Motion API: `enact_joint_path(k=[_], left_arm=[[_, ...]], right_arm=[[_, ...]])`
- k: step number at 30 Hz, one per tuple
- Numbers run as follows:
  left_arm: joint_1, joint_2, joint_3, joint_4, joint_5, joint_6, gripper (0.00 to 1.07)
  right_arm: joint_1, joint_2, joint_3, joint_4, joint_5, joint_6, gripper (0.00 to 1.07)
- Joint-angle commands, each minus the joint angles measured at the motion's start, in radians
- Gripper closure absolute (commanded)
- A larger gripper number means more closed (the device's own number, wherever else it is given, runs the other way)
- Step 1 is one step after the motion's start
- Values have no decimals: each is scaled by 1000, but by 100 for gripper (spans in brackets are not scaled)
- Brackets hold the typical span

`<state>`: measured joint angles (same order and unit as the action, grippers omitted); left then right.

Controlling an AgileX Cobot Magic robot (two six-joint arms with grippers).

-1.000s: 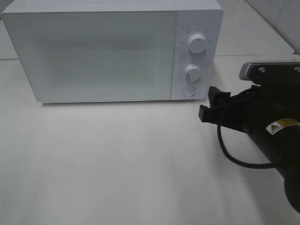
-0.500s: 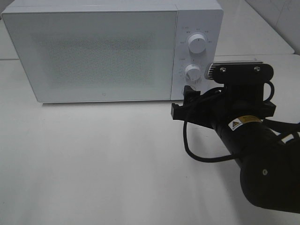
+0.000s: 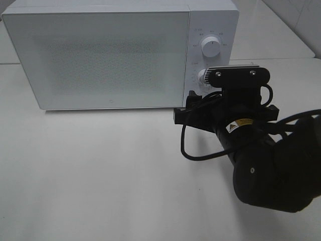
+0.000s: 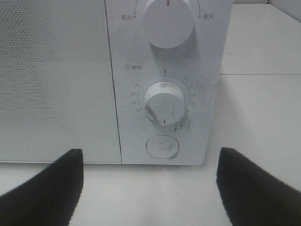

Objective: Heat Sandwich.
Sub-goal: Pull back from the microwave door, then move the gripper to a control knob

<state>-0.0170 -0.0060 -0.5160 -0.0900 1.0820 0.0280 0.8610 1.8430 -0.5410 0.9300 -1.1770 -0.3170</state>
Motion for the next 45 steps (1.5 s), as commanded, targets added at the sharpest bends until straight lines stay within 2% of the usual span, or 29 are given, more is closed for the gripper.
enact_joint_path(k=[1, 18, 25, 38, 45], left_arm=[[1, -16, 3, -10, -13, 1, 10], [1, -16, 3, -10, -13, 1, 10], [1, -16, 3, -10, -13, 1, 10], [1, -16, 3, -10, -13, 1, 10], [1, -16, 3, -10, -13, 1, 10]], right_arm=[[-36, 15, -23, -37, 2, -17, 30], [-163, 97, -122, -185, 23, -18, 31], [-175, 145, -165, -192, 21, -17, 31], [-255, 220, -254, -235, 23, -11, 31], [-256, 231, -280, -238, 24, -11, 31]])
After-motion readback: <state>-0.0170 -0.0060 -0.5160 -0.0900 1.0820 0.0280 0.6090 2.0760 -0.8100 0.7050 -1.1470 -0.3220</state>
